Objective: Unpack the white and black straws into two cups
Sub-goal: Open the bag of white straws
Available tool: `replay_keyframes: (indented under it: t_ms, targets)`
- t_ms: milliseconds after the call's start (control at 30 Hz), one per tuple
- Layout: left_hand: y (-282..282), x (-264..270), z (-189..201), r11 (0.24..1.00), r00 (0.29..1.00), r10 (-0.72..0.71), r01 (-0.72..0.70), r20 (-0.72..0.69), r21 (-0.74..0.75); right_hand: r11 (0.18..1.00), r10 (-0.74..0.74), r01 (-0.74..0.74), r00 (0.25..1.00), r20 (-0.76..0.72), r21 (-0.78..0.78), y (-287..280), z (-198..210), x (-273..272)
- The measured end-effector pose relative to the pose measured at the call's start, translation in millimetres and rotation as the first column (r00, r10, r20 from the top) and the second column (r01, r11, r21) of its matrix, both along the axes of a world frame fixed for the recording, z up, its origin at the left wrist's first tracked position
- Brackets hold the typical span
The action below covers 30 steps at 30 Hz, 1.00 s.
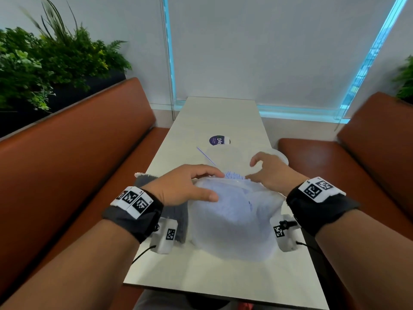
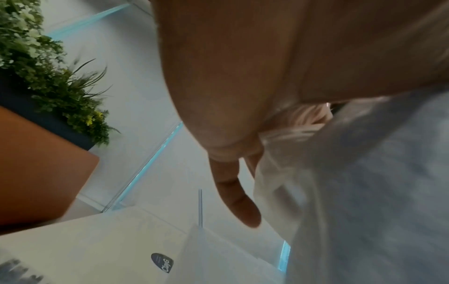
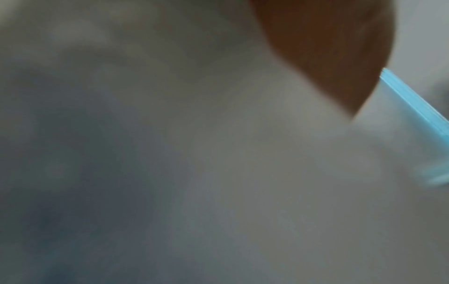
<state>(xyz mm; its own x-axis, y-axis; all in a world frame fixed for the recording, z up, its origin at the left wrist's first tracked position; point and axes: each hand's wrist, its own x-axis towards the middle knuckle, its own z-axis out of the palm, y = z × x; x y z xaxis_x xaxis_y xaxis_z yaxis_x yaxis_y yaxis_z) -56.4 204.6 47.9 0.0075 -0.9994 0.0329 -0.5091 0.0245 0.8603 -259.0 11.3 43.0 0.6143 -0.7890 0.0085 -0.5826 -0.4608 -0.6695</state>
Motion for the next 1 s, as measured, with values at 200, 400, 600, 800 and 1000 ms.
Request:
replay_keyframes:
  t_ms: [200, 400, 600, 800, 1000]
  targets:
    - [-12, -3, -4, 0.937, 0.954, 0.301, -0.294, 0.007, -0.187, 0.930, 0.343, -0.364, 0.908, 0.239, 0.047, 28, 31, -27]
    - [-21, -11, 5, 0.886, 0.882, 0.418, -0.342, 0.218, -0.313, 0.928, 0.316, -0.338, 0.937, -0.148, -0.156, 25, 34, -38]
    - [-3, -2, 25, 0.984, 0.939, 0.141, -0.098, 0.315, -0.151, 0.869, 0.263, -0.298, 0.955, -0.140, -0.394, 25, 18, -34]
    - [6, 5, 35, 0.999, 0.938, 0.039, -0.029, 0.345, -0.035, 0.779, 0.245, -0.241, 0.967, -0.072, -0.579, 35, 8, -32]
    - [-3, 1, 26, 0.979, 0.808, 0.149, -0.041, 0.570, -0.199, 0.825, 0.250, -0.246, 0.966, -0.063, -0.508, 38, 11, -39]
